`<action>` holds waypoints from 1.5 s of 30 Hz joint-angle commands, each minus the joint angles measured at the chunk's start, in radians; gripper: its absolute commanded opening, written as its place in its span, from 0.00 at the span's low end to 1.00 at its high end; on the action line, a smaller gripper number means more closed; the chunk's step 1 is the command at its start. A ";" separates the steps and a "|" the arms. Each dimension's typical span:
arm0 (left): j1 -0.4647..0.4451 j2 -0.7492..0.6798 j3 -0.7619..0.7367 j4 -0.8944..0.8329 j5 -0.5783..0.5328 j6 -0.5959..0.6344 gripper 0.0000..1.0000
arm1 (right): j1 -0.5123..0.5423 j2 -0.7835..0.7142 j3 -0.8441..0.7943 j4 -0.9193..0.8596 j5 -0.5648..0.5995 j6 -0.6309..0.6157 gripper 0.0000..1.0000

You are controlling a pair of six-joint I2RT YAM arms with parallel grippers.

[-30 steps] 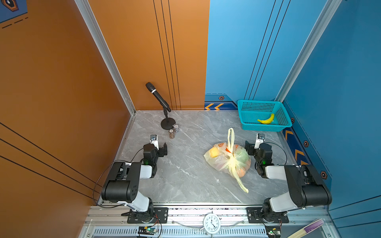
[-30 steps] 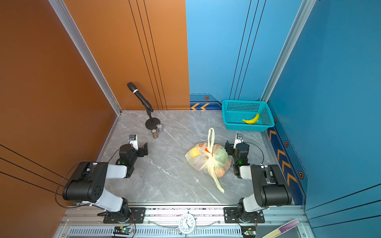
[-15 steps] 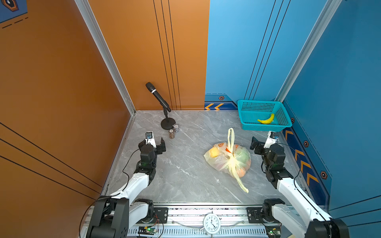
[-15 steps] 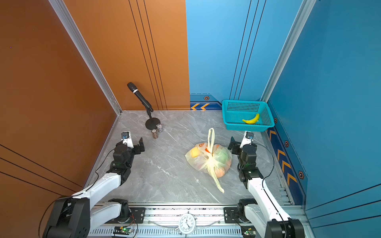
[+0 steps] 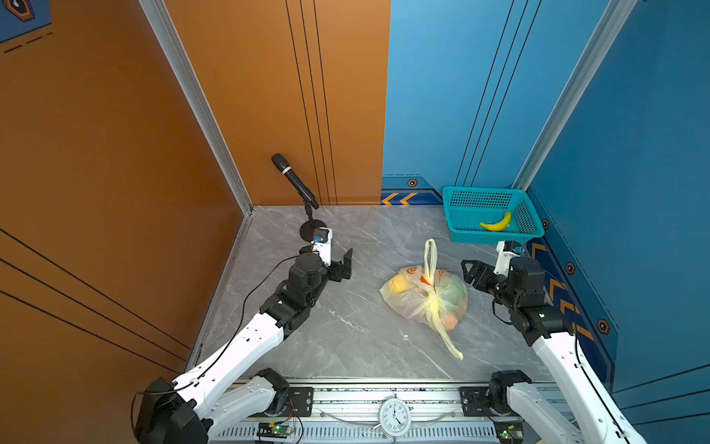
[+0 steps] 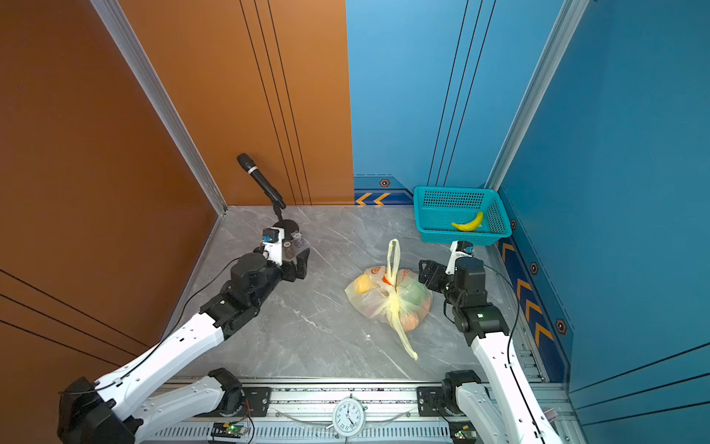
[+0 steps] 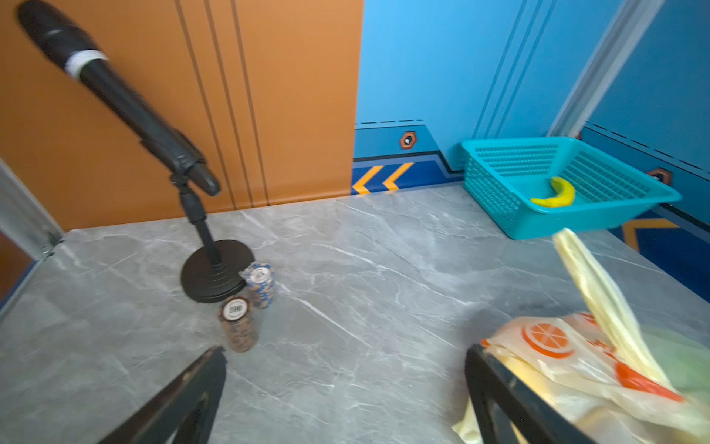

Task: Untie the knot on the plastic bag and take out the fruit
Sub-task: 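Reach both grippers toward the knot on top of the yellow bag, then grasp the knotted bag handles with both grippers at the knot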

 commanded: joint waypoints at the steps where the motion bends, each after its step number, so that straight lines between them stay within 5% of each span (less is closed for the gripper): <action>1: -0.086 0.053 0.062 -0.068 0.028 0.001 0.97 | 0.035 0.055 0.066 -0.163 -0.108 0.034 0.81; 13: -0.328 0.312 0.163 -0.018 0.153 0.054 1.00 | 0.190 0.192 0.028 -0.158 -0.024 0.055 0.64; 25: -0.395 0.521 0.216 0.108 0.287 0.060 0.91 | 0.212 0.223 -0.019 -0.137 0.040 0.039 0.43; 34: -0.408 0.629 0.288 0.114 0.279 0.076 0.87 | 0.240 0.249 -0.022 -0.127 0.017 0.038 0.25; 45: -0.409 0.695 0.315 0.082 0.308 0.088 0.64 | 0.250 0.240 -0.027 -0.110 0.025 0.045 0.09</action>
